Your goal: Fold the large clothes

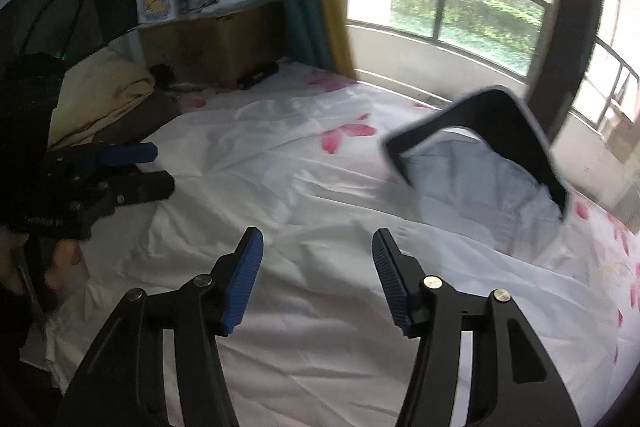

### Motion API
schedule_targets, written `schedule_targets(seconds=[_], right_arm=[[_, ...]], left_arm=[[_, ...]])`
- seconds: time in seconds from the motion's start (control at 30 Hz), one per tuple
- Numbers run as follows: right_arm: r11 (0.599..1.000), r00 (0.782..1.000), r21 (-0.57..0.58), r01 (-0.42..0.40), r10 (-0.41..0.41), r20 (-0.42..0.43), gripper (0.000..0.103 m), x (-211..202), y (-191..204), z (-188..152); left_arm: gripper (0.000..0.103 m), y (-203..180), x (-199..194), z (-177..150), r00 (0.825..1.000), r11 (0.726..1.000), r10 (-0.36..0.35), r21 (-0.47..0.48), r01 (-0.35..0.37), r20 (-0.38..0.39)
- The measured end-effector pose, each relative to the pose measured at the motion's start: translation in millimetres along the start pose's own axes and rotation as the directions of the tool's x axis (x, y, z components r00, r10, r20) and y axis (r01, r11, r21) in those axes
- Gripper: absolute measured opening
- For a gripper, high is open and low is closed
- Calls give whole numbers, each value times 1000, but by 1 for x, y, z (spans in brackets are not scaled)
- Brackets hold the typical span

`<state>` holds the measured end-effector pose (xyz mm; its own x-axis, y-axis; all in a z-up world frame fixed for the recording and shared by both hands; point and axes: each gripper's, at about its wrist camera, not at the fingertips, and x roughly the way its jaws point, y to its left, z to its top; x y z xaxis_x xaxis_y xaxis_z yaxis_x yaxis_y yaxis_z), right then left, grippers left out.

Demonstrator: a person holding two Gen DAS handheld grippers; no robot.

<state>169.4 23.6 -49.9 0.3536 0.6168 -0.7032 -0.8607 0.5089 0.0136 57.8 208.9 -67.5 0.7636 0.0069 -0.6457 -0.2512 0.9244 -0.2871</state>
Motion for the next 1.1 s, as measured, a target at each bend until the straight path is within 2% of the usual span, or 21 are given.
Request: schedule_targets(seconds=[0.1,0.43,0.57,0.67,0.7,0.73,0.77,0.9,1.03,1.1], right_arm=[[998,999,42,37,-37,6,57,-10,-19,-8],[970,988,190,151,-152,-8,57,-36,-92,-46],[951,982,249,185,-187,-17,57,-43,-118,-62],[936,977,284,209,-211,-24,57,-49,-136,-73],[932,976,295,212,-215,-24,57,-50,-141,-77],[927,976,307,214,-218,-23,57,-53,-146,-81],[924,976,317,213,-217,-21,57,-55,-150,-84],[906,971,356,230,-239,-19,57,-61,-169,-96],[887,967,393,244,-255,-26,57,-63,-186,-107],[880,965,402,251,-259,-36,57,-63,-193,-113]], left_arm=[[88,-1,12,8,999,999,-33,10,33,-21],[87,-14,56,46,997,992,16,124,-6,-81],[79,-25,86,71,993,977,51,211,-27,-106],[75,-27,111,83,990,971,65,235,-35,-123],[70,-25,123,86,986,969,88,240,-52,-141],[54,-23,132,89,982,969,98,242,-57,-161],[49,-22,140,91,978,968,105,246,-58,-181],[49,-16,165,91,963,958,160,268,-99,-217],[46,-13,169,92,967,952,170,284,-112,-190],[45,-11,171,93,972,952,151,292,-93,-183]])
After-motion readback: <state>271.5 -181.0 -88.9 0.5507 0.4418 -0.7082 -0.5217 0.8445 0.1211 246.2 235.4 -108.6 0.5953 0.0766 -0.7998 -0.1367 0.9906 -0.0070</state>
